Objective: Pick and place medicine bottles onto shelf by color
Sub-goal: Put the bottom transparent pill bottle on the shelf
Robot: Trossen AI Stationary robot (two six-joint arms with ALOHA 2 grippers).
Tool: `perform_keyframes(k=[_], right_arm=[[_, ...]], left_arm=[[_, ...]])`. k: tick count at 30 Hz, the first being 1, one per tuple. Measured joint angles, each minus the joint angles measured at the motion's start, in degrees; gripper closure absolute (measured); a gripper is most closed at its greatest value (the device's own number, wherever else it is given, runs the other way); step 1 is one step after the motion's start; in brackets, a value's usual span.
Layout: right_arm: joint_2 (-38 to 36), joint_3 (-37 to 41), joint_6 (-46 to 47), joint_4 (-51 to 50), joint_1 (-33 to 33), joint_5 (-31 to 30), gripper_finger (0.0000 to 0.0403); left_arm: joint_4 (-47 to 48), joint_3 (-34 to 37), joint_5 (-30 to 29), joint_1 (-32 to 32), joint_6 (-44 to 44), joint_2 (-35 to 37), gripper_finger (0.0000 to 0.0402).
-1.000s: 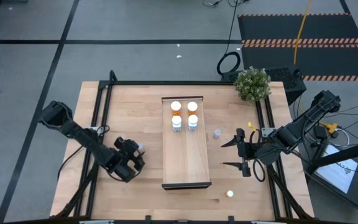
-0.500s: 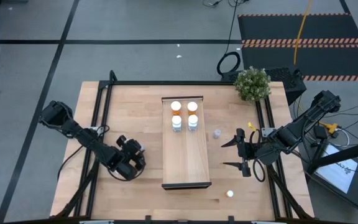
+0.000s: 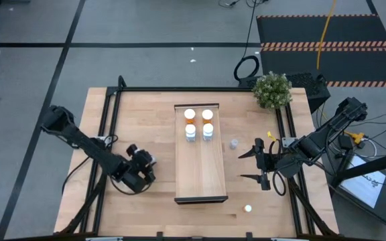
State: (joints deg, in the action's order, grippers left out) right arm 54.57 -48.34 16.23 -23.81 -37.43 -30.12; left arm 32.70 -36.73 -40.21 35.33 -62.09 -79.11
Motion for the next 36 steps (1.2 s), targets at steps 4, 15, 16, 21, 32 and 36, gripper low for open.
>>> perform_keyframes(k=[4, 15, 16, 21, 32, 36], right_arm=[[0.0, 0.0, 0.0, 0.0, 0.0, -0.1, 0.0095], [0.0, 0.0, -0.5, 0.0, 0.0, -1.8, 0.0095], [0.0, 0.0, -0.5, 0.0, 0.0, -1.8, 0.0095], [0.0, 0.0, -0.5, 0.0, 0.0, -1.8, 0.0095], [0.0, 0.0, -0.9, 0.0, 0.0, -1.8, 0.0095], [0.0, 0.0, -0.9, 0.0, 0.0, -1.7, 0.0095]], left_arm=[[-0.3, 0.0, 1.7, 0.0, 6.7, 5.7, 0.0251], [-1.4, -1.5, 6.6, -4.3, 25.0, 21.8, 0.0246], [-1.3, -2.5, 7.1, -4.9, 27.0, 22.6, 0.0246], [-1.3, -9.2, 10.4, -7.9, 38.7, 23.3, 0.0246], [-1.6, -25.0, 22.3, -14.7, 58.1, 17.0, 0.0245], [-1.5, -30.9, 28.7, -17.7, 62.7, 11.6, 0.0245]])
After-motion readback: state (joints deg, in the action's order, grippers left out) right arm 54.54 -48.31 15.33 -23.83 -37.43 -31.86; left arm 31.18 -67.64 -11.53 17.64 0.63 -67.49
